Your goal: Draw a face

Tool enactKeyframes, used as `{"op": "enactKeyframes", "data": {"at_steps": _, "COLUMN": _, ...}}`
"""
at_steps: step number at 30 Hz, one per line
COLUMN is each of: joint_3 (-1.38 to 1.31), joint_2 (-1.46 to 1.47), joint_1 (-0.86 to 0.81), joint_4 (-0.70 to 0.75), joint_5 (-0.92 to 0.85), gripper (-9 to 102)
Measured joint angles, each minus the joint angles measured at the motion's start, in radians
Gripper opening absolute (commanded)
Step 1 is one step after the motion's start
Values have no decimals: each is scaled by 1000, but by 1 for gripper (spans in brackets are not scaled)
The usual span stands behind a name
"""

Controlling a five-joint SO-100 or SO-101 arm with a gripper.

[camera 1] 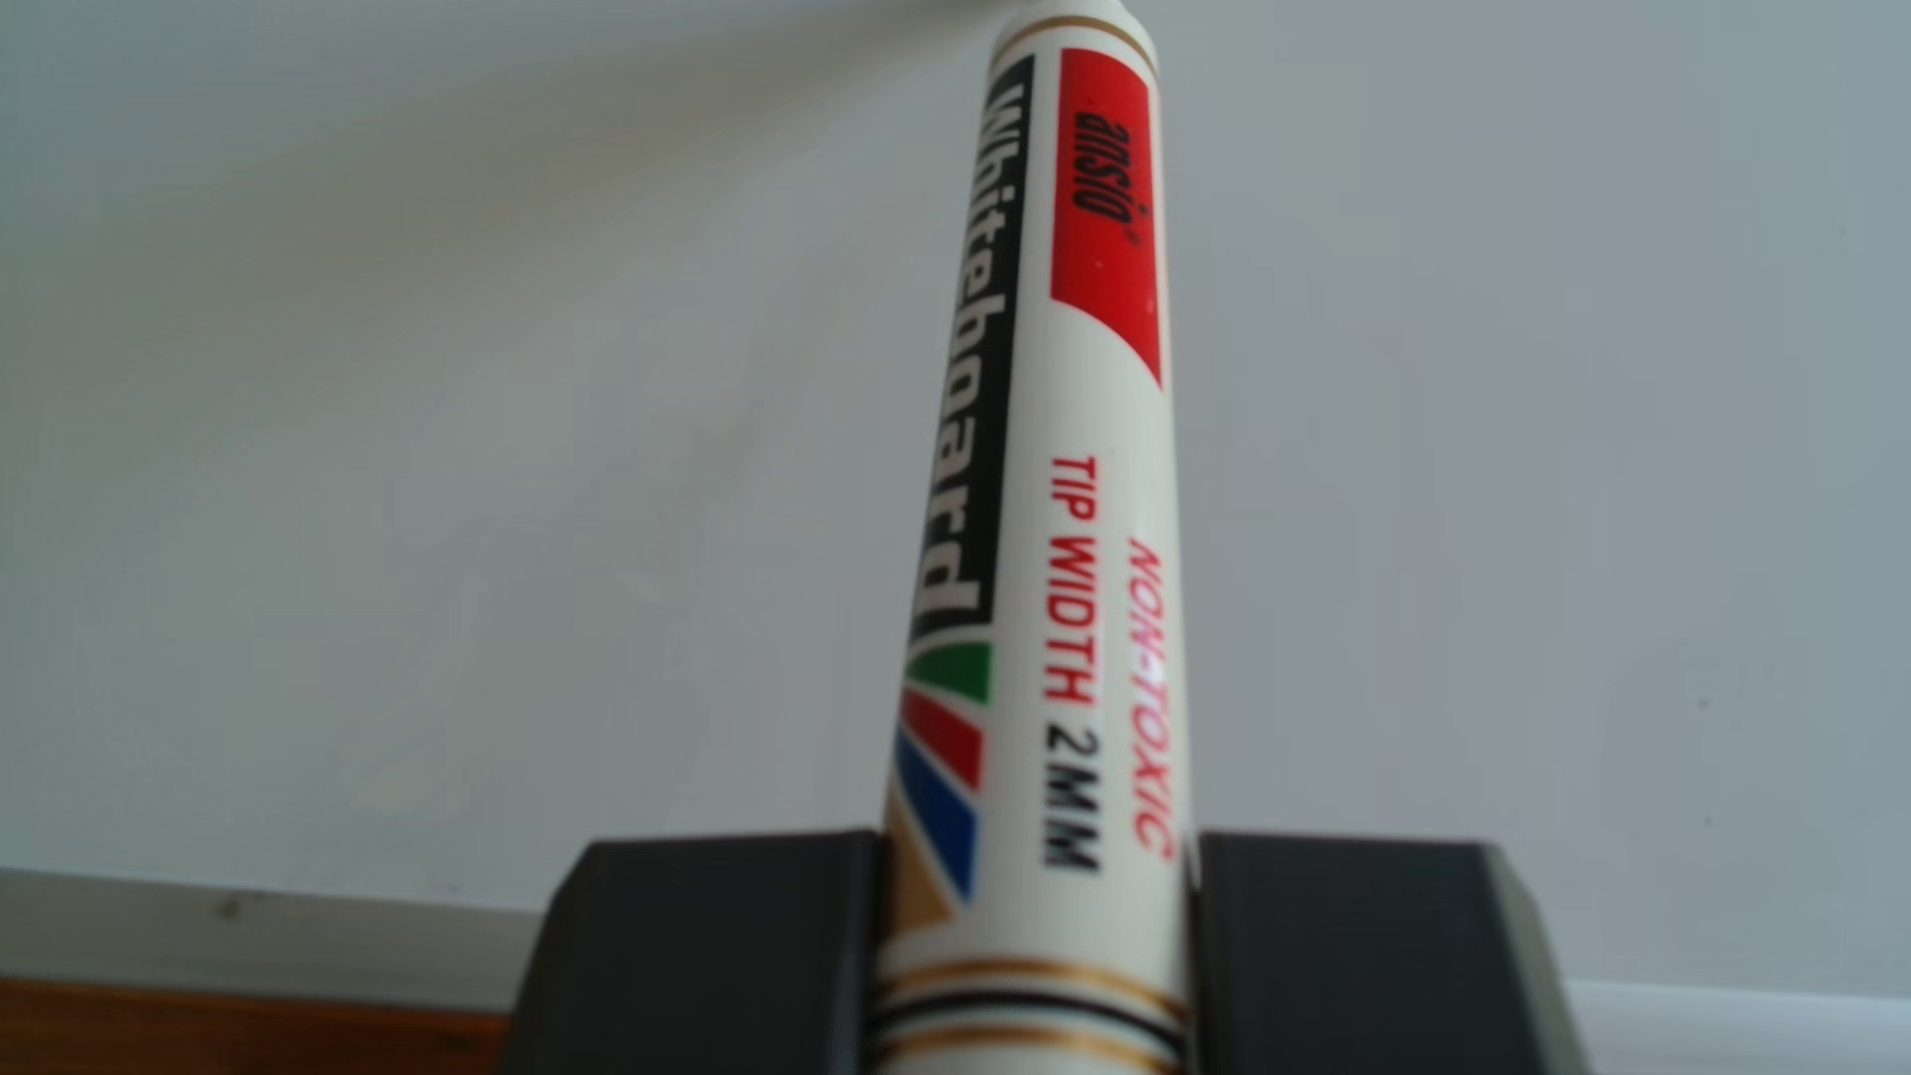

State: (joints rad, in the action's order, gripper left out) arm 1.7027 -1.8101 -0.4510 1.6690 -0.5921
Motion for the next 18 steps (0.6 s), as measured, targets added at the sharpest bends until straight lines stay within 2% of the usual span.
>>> {"op": "enactKeyframes", "data": {"at_steps": 6, "joint_3": -8, "joint_2": 0, "joint_1": 29, "joint_4": 0, "joint_5": 0, "gripper": -1}}
{"op": "enactKeyframes", "data": {"at_steps": 11, "joint_3": -135, "joint_2": 0, "joint_1": 29, "joint_4": 0, "joint_5": -3, "gripper": -1}}
{"op": "enactKeyframes", "data": {"at_steps": 18, "joint_3": -296, "joint_2": -84, "joint_1": 212, "joint_4": 40, "joint_5": 49, "gripper": -1}}
